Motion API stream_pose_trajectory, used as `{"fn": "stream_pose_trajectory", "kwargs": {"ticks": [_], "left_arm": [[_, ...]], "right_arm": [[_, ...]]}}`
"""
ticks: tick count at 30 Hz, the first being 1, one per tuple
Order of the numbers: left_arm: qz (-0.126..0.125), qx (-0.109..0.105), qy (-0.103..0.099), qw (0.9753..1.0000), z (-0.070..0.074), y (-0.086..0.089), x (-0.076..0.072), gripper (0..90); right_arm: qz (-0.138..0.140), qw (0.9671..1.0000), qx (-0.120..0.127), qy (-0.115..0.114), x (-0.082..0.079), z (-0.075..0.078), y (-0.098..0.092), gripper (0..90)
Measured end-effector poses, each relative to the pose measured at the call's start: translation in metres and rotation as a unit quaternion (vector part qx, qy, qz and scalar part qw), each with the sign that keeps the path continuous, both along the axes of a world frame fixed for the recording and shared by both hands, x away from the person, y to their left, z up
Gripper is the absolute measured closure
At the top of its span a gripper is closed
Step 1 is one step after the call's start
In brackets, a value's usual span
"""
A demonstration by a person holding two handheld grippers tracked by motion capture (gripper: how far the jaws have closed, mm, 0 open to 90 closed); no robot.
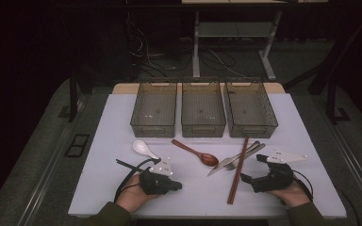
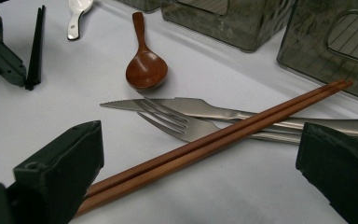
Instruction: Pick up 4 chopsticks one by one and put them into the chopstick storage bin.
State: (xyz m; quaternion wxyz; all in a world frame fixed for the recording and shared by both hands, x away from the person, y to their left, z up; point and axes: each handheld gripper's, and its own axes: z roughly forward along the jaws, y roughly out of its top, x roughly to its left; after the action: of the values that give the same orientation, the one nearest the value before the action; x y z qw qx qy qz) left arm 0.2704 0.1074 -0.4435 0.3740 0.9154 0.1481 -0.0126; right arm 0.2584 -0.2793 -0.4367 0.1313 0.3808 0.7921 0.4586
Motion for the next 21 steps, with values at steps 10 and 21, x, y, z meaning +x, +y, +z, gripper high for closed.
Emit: {"fn": "stream_pose_trajectory", "kwargs": {"ticks": [10,21], "left_arm": [[0.004,-0.001,-0.007,1.0,0.0,-0.004,0.006,89.0],[0.013,-0.003,-0.017,0.9998,0.001,-0.011,0.019,89.0]], "right_arm": [[0.001,1.0,-0.001,-0.001,0.0,0.0,0.0,0.7],[0.001,1.0,-0.001,-0.001,0.0,0.0,0.0,0.7]]}}
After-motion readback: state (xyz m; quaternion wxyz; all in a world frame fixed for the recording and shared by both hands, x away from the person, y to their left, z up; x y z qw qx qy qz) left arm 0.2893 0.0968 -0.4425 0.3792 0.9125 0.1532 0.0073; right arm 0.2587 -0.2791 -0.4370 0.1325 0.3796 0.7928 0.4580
